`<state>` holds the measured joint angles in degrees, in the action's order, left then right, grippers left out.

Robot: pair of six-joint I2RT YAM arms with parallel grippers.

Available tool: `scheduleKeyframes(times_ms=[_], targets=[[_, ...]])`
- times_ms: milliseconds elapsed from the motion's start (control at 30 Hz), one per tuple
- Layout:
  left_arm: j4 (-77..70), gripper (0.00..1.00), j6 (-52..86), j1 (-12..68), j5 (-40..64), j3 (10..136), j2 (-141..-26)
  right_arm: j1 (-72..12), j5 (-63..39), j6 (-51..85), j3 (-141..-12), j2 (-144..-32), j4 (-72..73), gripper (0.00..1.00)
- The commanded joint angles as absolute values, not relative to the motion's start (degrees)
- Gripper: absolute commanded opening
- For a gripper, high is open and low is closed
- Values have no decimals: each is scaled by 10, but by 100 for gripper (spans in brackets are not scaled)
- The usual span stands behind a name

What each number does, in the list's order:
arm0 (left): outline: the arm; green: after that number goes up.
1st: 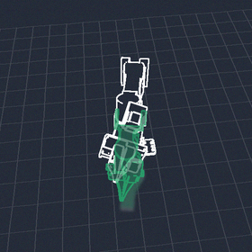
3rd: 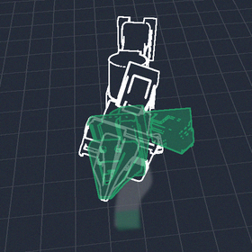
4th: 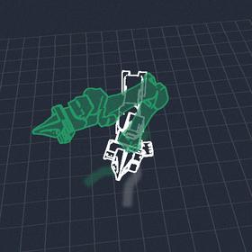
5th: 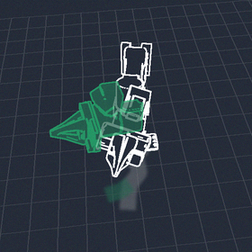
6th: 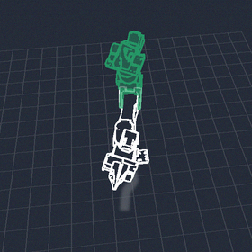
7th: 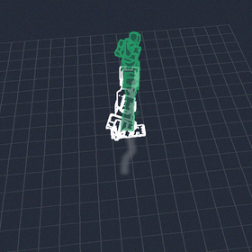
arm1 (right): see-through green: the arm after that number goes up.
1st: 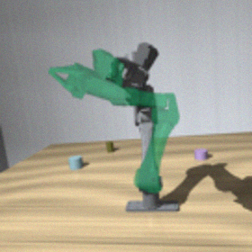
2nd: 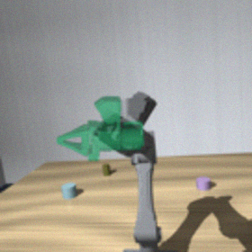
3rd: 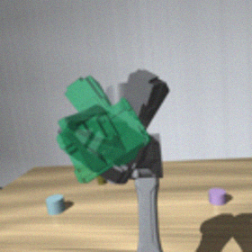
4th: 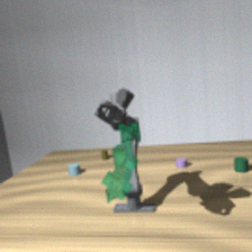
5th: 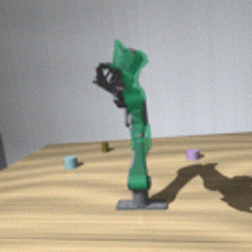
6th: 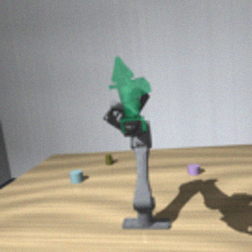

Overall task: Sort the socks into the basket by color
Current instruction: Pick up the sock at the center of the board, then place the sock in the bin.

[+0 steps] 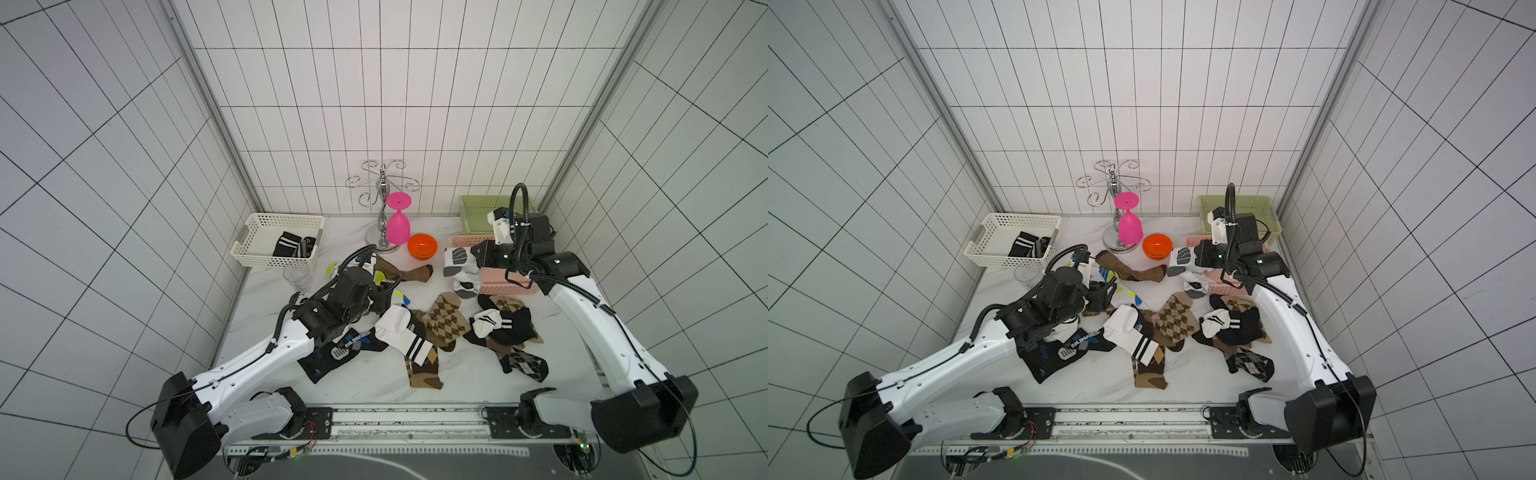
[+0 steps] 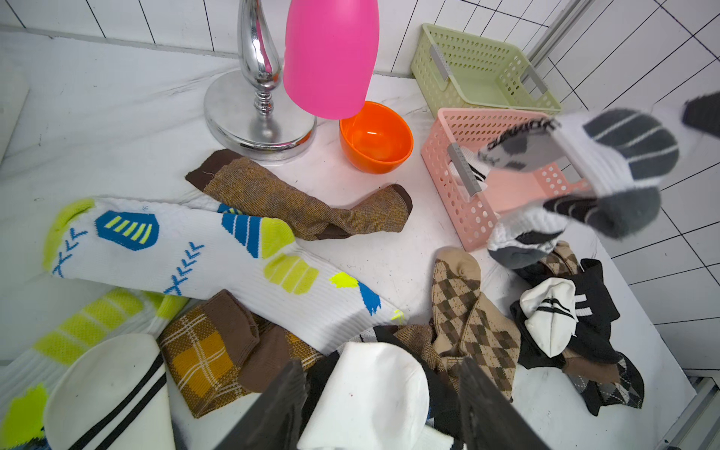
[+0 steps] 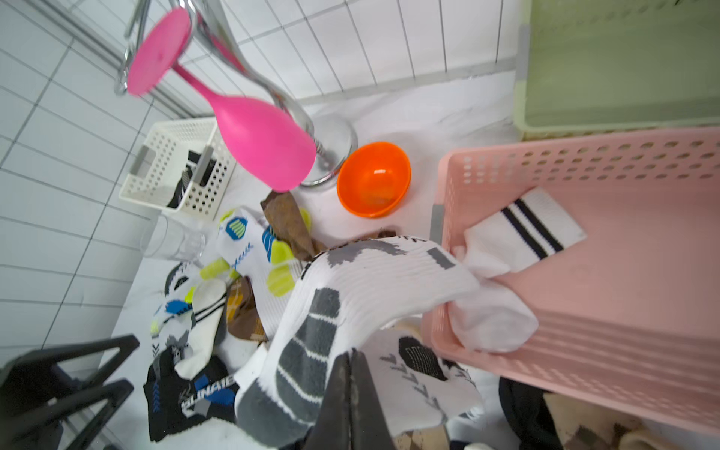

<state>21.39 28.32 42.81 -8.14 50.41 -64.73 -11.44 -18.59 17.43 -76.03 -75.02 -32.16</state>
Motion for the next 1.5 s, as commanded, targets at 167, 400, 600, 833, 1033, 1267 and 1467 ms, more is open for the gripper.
scheduleKeyframes(times_ms=[167, 400, 600, 833, 1033, 1267, 1467], targets=[[232, 64, 297, 429, -91, 488, -621, -38, -159, 184, -916, -831, -252, 0], [238, 64, 296, 429, -93, 491, -619, 3, -140, 187, -886, -876, -211, 0], [245, 64, 289, 430, -93, 497, -630, 9, -137, 208, -769, -881, -148, 0], [247, 64, 281, 429, -85, 500, -642, 17, -156, 241, -654, -915, -71, 0], [242, 65, 279, 429, -83, 487, -643, 19, -177, 259, -623, -962, -50, 0], [257, 67, 280, 429, -74, 483, -659, 18, -183, 265, -620, -1001, -51, 0], [281, 68, 292, 430, -85, 486, -668, 17, -184, 267, -629, -1008, -63, 0]])
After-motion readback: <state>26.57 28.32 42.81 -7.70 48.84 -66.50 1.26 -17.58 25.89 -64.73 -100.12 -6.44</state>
